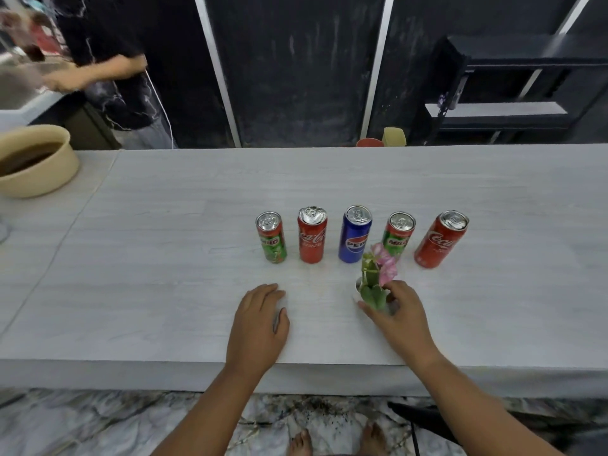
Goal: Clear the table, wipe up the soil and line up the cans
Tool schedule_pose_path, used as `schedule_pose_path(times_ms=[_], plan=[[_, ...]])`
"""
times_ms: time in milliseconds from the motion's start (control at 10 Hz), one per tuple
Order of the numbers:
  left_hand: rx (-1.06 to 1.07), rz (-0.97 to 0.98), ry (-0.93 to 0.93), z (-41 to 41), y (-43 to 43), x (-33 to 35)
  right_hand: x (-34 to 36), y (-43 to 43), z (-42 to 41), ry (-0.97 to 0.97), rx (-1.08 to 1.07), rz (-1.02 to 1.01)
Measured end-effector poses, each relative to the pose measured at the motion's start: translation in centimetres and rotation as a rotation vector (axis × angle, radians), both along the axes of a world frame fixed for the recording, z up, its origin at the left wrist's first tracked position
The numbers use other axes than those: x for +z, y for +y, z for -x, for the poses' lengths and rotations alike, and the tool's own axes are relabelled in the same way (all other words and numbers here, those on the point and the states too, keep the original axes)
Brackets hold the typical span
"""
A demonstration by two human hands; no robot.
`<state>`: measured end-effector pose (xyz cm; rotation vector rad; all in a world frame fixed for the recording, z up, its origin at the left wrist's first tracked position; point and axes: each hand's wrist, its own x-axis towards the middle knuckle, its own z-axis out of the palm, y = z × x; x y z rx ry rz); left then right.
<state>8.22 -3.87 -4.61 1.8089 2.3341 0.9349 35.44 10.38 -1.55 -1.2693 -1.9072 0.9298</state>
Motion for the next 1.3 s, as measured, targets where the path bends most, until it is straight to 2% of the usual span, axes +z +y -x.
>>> schedule_pose_path(times_ms=[200, 400, 500, 600, 700, 1100, 1200, 1300], plan=[[0.019, 0.011, -0.005, 0.1, -0.1, -0.3, 0.6, -0.2, 2.7, -0.136, 0.014, -0.055], [0.021, -0.010, -0.015, 0.2, 0.0, -0.6, 0.1, -0.4, 2.3, -0.135, 0.014, -0.006], [0.021, -0.014, -0.014, 0.1, 0.0, -0.5, 0.5, -0.4, 3.1, -0.080, -0.072, 0.012], [0.019, -0.017, -0.008, 0.1, 0.1, -0.4, 0.5, -0.2, 3.8, -0.145, -0.091, -0.062], [0.023, -0.009, -0.006, 0.1, 0.1, -0.4, 0.2, 0.1, 3.6, -0.174, -0.088, -0.044], [0.020, -0.005, 0.003, -0.1, 0.1, 0.0, 0.7, 0.7, 1.8, -0.178, 0.086, 0.015], [0.002, -0.005, 0.019, 0.0, 0.0, -0.3, 0.2, 0.7, 0.9, -0.197, 0.135, -0.035], [-0.026, 0.006, 0.073, -0.4, 0.0, 0.0, -0.5, 0.2, -0.6, -0.328, 0.093, -0.253]])
